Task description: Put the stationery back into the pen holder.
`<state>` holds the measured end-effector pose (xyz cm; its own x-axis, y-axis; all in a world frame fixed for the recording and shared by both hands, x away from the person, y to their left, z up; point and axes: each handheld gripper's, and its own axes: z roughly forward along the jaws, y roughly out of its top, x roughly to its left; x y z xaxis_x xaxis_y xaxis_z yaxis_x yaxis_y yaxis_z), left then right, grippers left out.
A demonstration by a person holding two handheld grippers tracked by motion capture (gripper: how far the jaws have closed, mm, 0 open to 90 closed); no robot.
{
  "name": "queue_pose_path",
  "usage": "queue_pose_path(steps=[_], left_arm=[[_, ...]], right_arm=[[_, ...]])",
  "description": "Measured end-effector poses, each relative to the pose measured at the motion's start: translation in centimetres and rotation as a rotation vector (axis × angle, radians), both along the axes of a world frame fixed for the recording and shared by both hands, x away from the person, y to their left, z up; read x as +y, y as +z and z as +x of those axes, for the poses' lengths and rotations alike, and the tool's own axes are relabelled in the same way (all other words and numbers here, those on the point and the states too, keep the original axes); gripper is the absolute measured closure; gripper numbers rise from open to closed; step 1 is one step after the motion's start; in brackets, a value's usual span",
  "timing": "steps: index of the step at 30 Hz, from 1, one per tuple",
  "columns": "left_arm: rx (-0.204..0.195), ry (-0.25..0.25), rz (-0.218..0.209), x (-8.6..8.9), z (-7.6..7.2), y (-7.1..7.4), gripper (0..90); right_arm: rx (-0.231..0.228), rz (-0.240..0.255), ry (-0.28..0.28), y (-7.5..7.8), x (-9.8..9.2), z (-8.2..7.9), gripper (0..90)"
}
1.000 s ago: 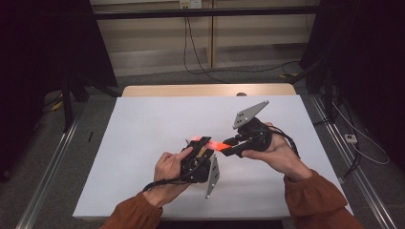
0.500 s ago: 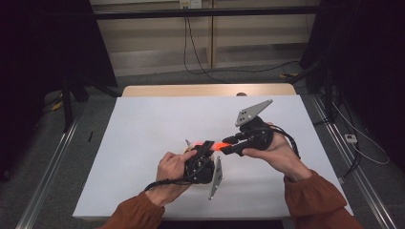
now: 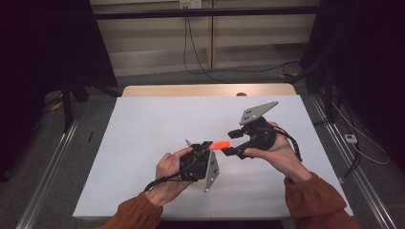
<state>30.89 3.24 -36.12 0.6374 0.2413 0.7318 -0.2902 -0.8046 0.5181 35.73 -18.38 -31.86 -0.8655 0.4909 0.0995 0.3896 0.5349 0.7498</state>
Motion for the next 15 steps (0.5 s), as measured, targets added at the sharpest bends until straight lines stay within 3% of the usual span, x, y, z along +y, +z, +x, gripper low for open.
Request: queue_pose_path(steps=[5,15], left_arm=[[0.096,0.001,-0.119,0.6,0.5,0.3,77.5],[0.269,-0.012,-0.238,2.0,1.6,0.7,77.4]], right_arm=[[-0.008,0.013,-0.015,-0.6,-0.3,0.1,22.1],[-0.031,0.012,-0.081,-2.2,-1.1,0.1,11.8]])
